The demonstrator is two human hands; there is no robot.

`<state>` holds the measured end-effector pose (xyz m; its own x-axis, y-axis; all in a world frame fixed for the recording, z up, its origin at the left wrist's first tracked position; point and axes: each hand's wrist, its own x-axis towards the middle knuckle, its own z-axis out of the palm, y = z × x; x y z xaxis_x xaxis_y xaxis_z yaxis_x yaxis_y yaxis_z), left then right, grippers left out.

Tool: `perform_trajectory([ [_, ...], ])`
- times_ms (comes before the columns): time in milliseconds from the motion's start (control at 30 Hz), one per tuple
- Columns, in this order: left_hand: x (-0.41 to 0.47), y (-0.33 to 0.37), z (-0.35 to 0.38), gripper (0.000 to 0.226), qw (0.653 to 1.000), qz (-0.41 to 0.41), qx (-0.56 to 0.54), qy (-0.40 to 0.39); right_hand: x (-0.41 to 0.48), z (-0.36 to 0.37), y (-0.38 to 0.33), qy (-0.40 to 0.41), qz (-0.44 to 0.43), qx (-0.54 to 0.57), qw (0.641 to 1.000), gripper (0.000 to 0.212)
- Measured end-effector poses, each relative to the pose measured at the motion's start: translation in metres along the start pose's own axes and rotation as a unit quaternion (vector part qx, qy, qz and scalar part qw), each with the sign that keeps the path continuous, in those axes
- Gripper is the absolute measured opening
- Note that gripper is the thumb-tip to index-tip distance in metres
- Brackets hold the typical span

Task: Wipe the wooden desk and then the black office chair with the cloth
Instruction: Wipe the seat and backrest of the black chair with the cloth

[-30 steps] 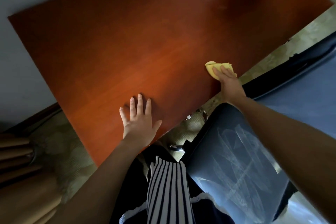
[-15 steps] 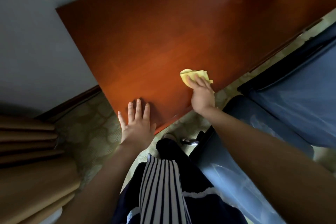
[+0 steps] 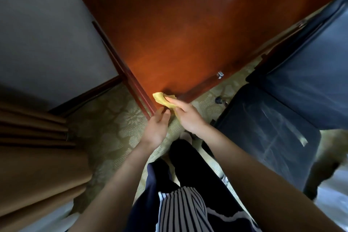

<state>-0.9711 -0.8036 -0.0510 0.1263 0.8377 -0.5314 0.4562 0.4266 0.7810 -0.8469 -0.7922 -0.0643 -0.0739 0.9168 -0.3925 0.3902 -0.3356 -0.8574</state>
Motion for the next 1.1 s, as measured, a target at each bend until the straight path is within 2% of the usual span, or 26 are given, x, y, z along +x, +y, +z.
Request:
perform_trajectory([
  [133, -0.025, 0.023, 0.014, 0.036, 0.995, 0.021, -0.089, -0.035, -0.04, -0.02, -0.002, 0.028, 0.019, 0.129, 0.991, 0.044],
  [300, -0.052, 0.051, 0.036, 0.028, 0.987, 0.049, -0.141, -0.066, -0.082, -0.057, 0.0, 0.051, -0.025, 0.196, 0.979, 0.041],
  [500, -0.074, 0.061, 0.081, 0.018, 0.989, 0.067, -0.131, -0.026, -0.119, -0.091, 0.027, 0.043, -0.058, 0.301, 0.951, 0.034],
  [600, -0.085, 0.068, 0.128, 0.02, 0.988, 0.054, -0.144, -0.011, -0.146, -0.118, 0.055, 0.115, -0.035, 0.345, 0.931, 0.032],
  [700, -0.098, 0.075, 0.184, 0.024, 0.981, 0.011, -0.194, -0.01, -0.179, -0.156, 0.093, 0.205, 0.03, 0.325, 0.923, 0.036],
  [900, -0.143, 0.082, 0.286, 0.028, 0.97, -0.005, -0.238, -0.056, -0.249, -0.221, 0.154, 0.142, 0.129, 0.306, 0.933, 0.032],
  [1033, -0.163, 0.073, 0.307, 0.022, 0.98, 0.01, -0.192, -0.054, -0.275, -0.228, 0.169, 0.15, 0.128, 0.289, 0.937, 0.017],
  [1100, -0.169, 0.067, 0.308, 0.02, 0.984, 0.01, -0.172, -0.054, -0.283, -0.226, 0.172, 0.165, 0.116, 0.274, 0.94, 0.018],
])
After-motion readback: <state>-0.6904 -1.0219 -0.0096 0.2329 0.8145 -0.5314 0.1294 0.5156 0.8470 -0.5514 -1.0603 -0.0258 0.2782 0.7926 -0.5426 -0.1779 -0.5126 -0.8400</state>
